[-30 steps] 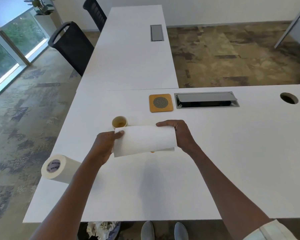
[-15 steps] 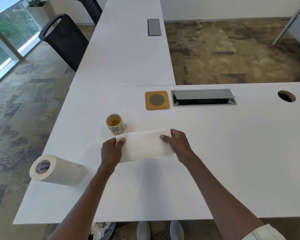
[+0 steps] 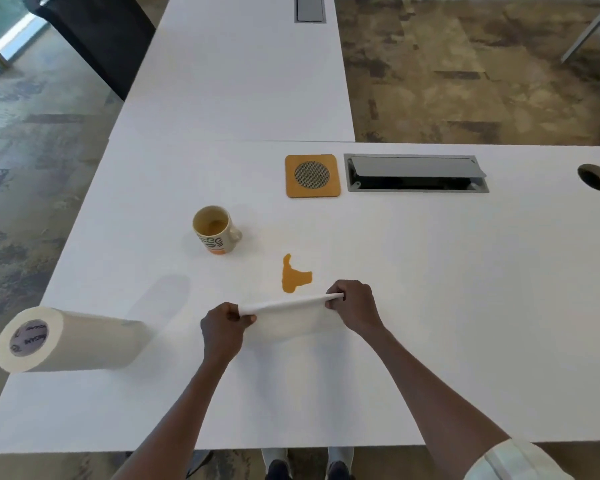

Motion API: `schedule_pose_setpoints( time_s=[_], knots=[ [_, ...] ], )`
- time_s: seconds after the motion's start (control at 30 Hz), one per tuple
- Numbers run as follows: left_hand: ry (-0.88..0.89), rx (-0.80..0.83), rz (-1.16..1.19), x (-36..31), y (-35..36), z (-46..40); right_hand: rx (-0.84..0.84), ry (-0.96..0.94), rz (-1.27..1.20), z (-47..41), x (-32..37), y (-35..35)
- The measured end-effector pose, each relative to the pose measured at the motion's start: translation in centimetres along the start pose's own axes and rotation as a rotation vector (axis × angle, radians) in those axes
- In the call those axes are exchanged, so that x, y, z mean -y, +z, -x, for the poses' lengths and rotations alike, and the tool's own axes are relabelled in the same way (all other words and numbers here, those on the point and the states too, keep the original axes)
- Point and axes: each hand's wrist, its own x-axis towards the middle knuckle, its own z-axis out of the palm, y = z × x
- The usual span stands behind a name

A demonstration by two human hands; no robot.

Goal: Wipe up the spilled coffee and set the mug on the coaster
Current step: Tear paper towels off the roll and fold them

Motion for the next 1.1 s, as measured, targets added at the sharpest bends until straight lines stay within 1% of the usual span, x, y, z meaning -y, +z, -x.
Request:
schedule_pose_setpoints(
  time_s=[0.17,0.27,0.33,0.37,0.47,0.53,0.67,0.77,0.97,1.1],
  knots=[
    [0.024,-0.011,-0.031,0.3,1.6,-2.0,-0.005,-0.072,0.157,-1.2,-0.9,1.5],
    [-0.002,0.026,-0.054,0.1,1.9,-2.9,-0.026,-0.088,0.19,-1.9,-1.0,2.2],
    [0.013,0.055,-0.101,0.1,1.8,-3.2,-0.047,-0.08,0.218,-2.2,-1.2,2.6],
    [0.044,0.068,-0.13,0.2,1.7,-3.4,-0.052,-0.076,0.239,-2.4,-1.4,2.9],
    [0.227,0.117,-0.299,0.2,1.6,-4.3,-0.046,-0.063,0.288,-2.6,-1.7,3.6],
    [0.299,0.132,-0.381,0.2,1.8,-4.9,-0.05,-0.057,0.296,-2.7,-1.8,3.8],
    [0.325,0.09,-0.349,0.2,2.1,-5.4,-0.051,-0.041,0.262,-2.9,-1.8,4.0],
    [0.296,0.055,-0.331,0.3,2.3,-5.7,-0.048,0.001,0.21,-3.3,-1.8,4.0],
    [0.284,-0.069,-0.339,-0.6,3.6,-6.5,-0.085,0.111,0.084,-4.1,-1.5,4.0],
    [0.244,-0.095,-0.271,-1.8,4.3,-7.4,-0.118,0.149,0.026,-4.9,-1.4,4.0]
  ],
)
